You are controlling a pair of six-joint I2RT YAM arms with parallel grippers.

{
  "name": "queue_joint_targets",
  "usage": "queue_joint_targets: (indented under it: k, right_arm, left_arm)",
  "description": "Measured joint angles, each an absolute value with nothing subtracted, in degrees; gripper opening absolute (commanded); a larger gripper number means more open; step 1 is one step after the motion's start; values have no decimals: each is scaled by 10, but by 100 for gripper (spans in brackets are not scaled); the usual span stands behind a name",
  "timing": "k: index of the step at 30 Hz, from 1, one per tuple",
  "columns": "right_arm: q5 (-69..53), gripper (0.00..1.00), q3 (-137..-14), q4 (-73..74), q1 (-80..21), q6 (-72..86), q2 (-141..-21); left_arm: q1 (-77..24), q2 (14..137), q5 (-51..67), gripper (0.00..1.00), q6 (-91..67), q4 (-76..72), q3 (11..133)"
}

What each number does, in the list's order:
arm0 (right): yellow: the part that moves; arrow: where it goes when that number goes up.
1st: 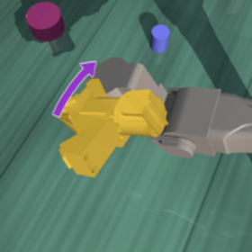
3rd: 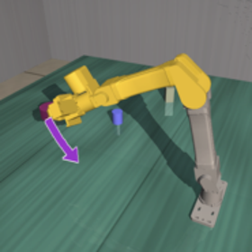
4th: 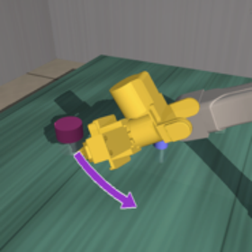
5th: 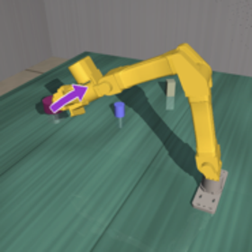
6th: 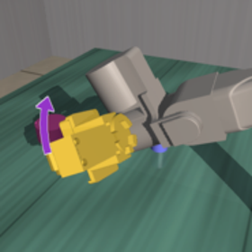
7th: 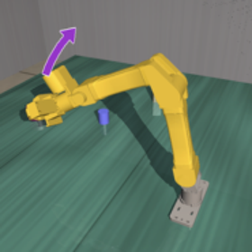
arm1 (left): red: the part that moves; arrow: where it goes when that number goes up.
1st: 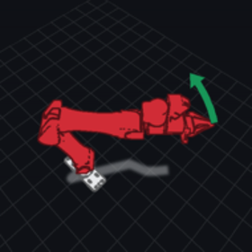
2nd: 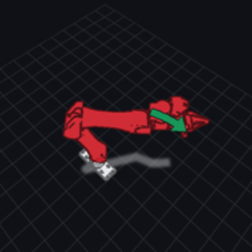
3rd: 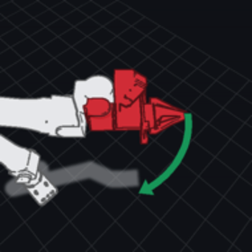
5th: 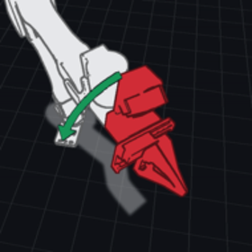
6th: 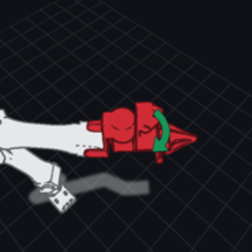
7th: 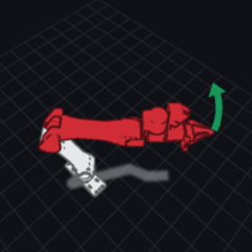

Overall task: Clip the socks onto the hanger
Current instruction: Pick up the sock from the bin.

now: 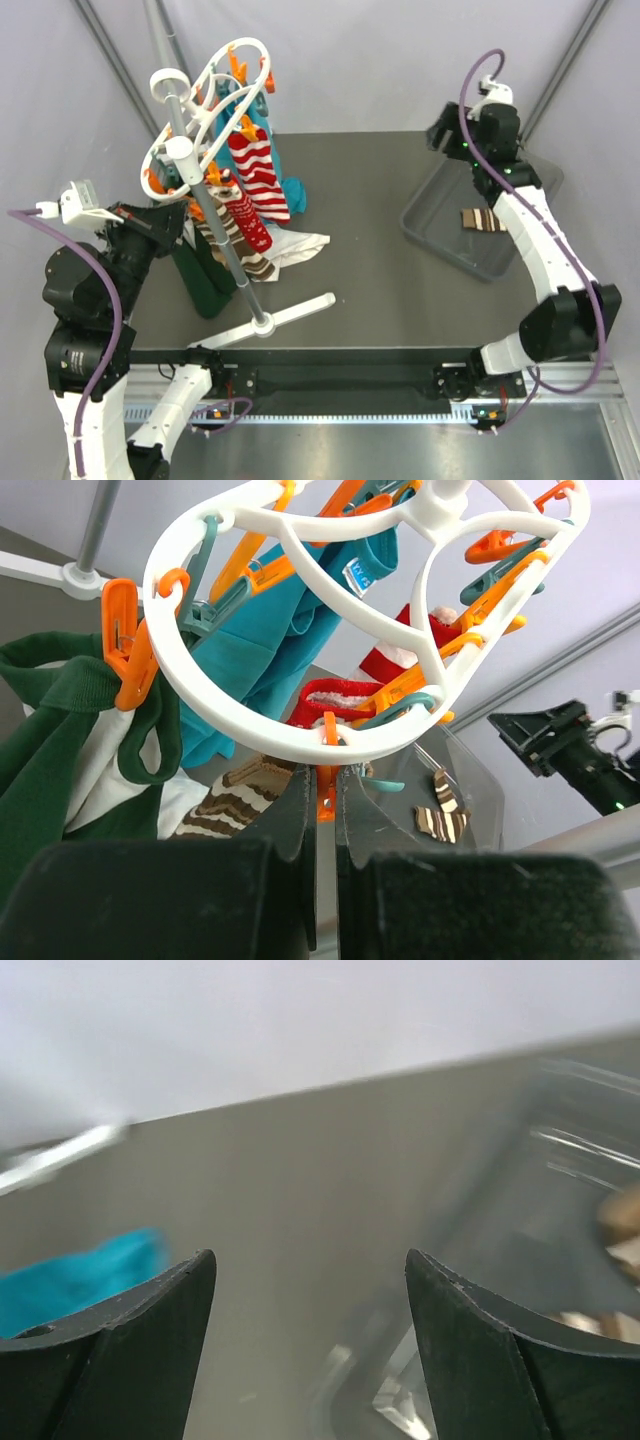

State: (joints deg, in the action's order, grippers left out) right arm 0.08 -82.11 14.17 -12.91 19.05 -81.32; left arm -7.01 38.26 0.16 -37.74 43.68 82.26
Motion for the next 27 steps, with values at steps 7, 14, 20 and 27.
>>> queue_joint_targets:
  k: [7,14,20,27]
  right_arm:
    - [49,58,-832,226,29,197,-975]
    - [60,46,-778,269,89,201,-1050]
    - [67,49,-772,273,95,199,-1068]
    - [73,50,-772,264,96,196,-1110]
  left_arm:
    - [-70,378,5,0,-375,432,817]
    - [-70,375,14,0,-375,413,792]
    - [-70,375,21,0,-375,405,786]
    - [-70,375,23,0,-375,404,786]
